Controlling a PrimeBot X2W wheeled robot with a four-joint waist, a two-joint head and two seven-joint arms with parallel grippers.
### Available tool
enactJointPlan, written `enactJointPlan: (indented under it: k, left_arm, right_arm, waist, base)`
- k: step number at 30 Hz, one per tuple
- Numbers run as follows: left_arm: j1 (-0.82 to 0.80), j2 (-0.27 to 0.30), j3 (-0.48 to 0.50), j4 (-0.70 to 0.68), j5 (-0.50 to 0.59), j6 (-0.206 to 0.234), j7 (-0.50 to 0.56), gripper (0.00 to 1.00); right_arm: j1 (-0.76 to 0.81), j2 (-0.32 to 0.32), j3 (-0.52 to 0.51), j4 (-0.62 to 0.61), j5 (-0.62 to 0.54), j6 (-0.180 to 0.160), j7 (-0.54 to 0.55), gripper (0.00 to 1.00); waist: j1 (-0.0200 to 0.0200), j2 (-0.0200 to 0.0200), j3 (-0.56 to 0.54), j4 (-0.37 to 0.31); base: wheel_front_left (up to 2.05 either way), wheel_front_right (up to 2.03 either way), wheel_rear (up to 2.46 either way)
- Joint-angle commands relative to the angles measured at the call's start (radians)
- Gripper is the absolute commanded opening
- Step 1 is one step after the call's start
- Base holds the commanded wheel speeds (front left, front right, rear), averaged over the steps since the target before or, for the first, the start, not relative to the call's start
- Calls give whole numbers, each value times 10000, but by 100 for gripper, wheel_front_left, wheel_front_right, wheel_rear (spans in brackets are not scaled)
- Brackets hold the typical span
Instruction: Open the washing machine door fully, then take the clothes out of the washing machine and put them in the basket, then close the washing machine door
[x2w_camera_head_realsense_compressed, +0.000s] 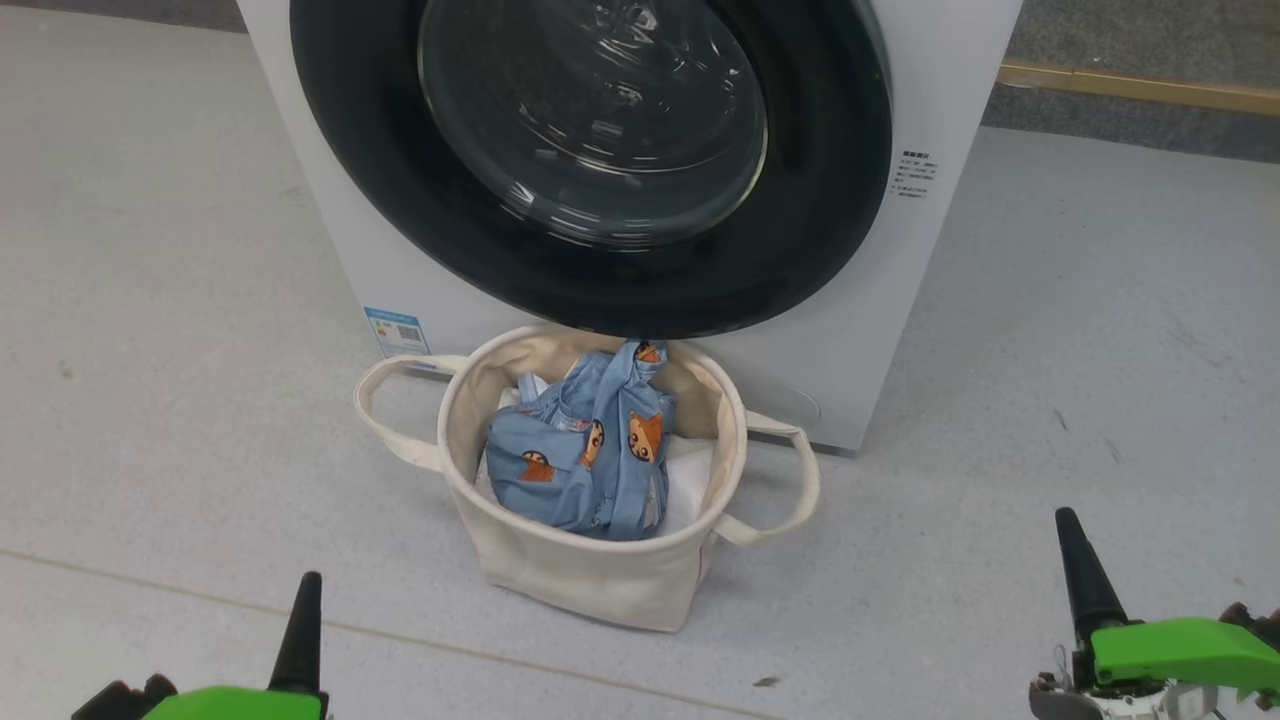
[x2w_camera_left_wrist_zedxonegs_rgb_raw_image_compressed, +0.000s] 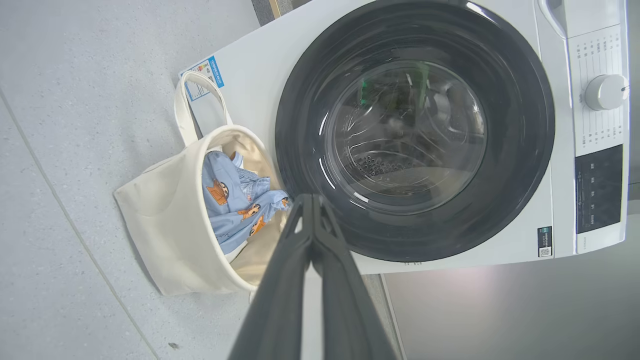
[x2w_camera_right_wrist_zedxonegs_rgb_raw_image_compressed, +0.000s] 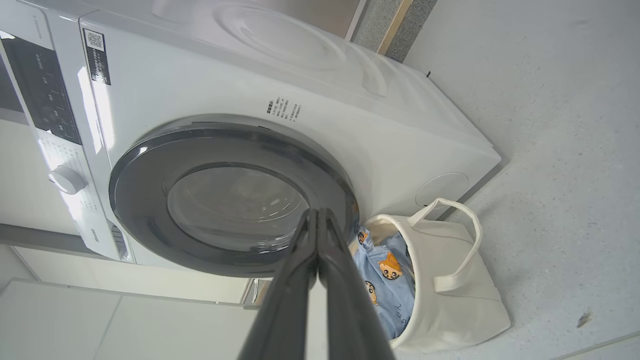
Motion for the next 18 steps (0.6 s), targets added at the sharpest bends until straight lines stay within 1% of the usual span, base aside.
enactJointPlan:
  k: [1, 18]
  left_arm:
    - [-477, 46, 337, -385, -356, -122, 79, 0]
    - [-546, 33, 522, -482, -2415, -187, 568, 0]
  right_arm:
    - [-493, -165, 103, -284, 361, 1, 111, 0]
    - [-547, -166, 2, -189, 2292, 1, 625, 0]
  waist:
    - [0, 0, -6, 16]
    - [0, 0, -64, 160]
  base:
    - [0, 0, 0]
    - [0, 0, 0]
